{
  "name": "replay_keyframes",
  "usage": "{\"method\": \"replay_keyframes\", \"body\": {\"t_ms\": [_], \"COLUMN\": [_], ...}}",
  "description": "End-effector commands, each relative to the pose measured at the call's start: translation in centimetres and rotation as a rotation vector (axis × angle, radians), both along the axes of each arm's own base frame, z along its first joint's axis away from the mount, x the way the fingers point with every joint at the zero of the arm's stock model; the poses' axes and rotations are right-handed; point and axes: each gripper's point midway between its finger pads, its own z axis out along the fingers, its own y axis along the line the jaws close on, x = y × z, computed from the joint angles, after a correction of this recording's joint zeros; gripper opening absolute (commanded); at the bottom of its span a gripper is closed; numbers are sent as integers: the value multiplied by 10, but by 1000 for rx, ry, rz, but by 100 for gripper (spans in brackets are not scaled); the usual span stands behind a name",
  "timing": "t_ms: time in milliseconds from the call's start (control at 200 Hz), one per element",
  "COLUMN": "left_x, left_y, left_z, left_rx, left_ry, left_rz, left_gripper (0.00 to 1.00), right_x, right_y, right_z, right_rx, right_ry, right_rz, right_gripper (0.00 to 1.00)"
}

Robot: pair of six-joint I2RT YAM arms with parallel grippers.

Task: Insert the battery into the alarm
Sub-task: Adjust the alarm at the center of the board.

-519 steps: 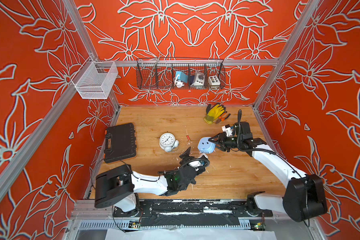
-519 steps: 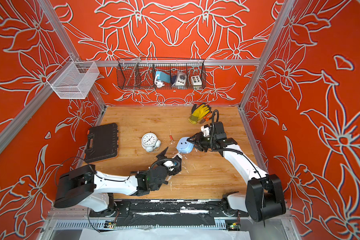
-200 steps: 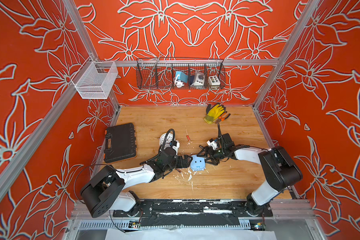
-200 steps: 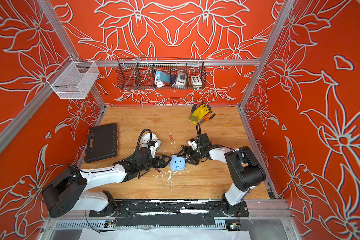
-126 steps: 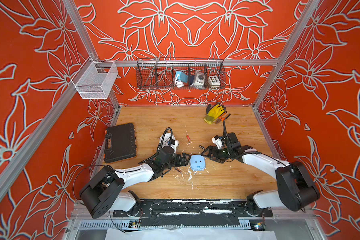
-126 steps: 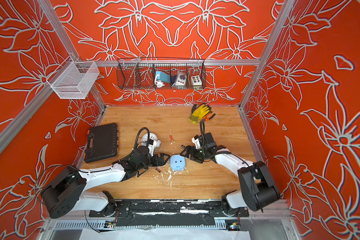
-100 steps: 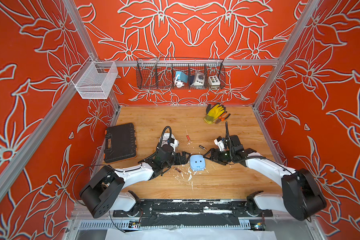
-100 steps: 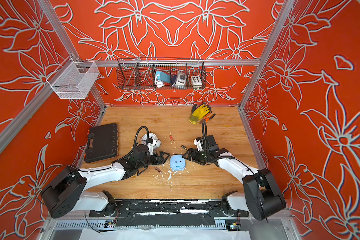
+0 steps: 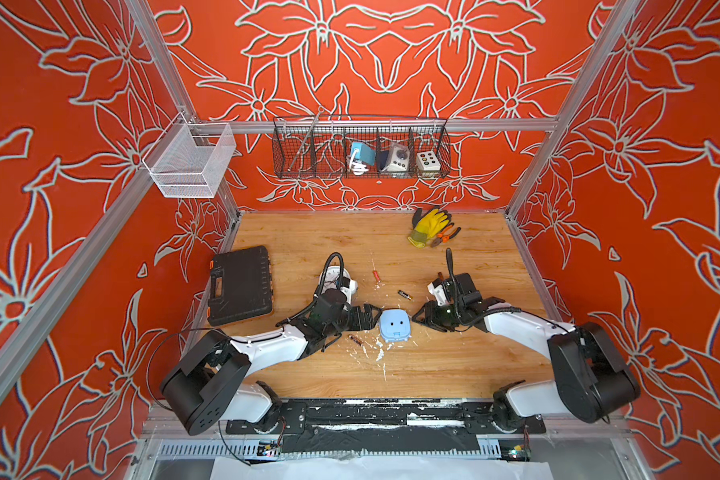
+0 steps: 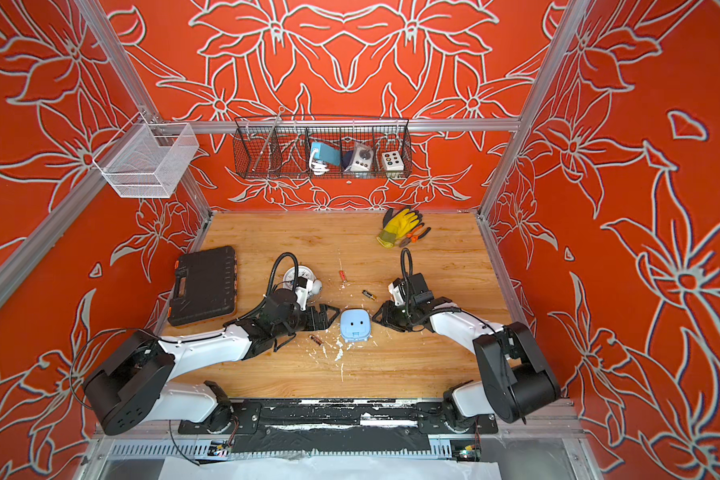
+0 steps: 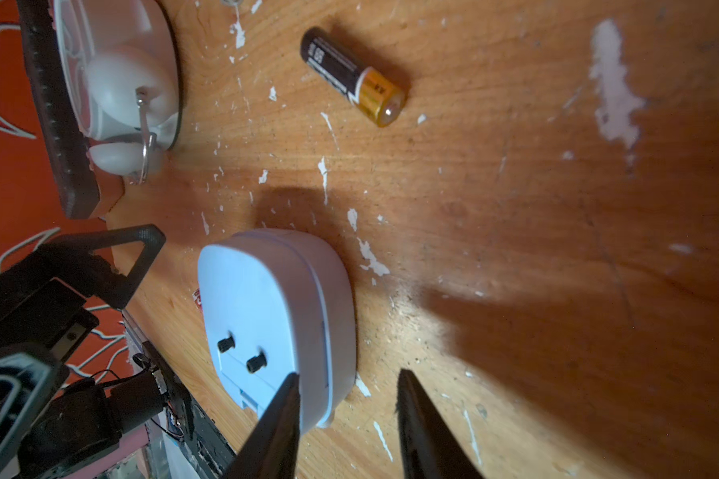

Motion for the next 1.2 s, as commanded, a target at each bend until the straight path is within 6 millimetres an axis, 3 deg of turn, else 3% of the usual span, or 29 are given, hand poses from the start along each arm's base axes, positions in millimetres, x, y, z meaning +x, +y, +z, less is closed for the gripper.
{"method": "replay_keyframes", "body": {"t_ms": [0, 170, 660, 766, 866, 1031, 1196], "left_x": [3, 3, 3, 6, 8, 14, 18], "left_y": [6, 6, 14, 20, 20, 21, 17], "left_z": [3, 2, 0, -2, 0, 4, 4], "left_rx": [1, 7, 17, 28, 31, 39, 56], "left_ry": [-21, -20, -14, 10, 5, -17, -25], "left_rz": [18, 14, 31, 67, 69, 68, 53], "left_gripper": [98, 98, 98, 98, 98, 98, 98], "right_x": [12, 17, 30, 27, 17, -15, -44], "right_y": [7, 15, 66, 56, 39, 8, 1], "right_z": [2, -2, 12, 19, 25, 22, 14], "right_rx": [-2, 4, 82, 34, -38, -153, -208], "right_ry": [-36, -27, -43, -91, -134, -150, -152], "right_rz": [0, 16, 158, 162, 165, 165, 194], "right_gripper": [37, 28, 28, 30, 38, 39, 40]}}
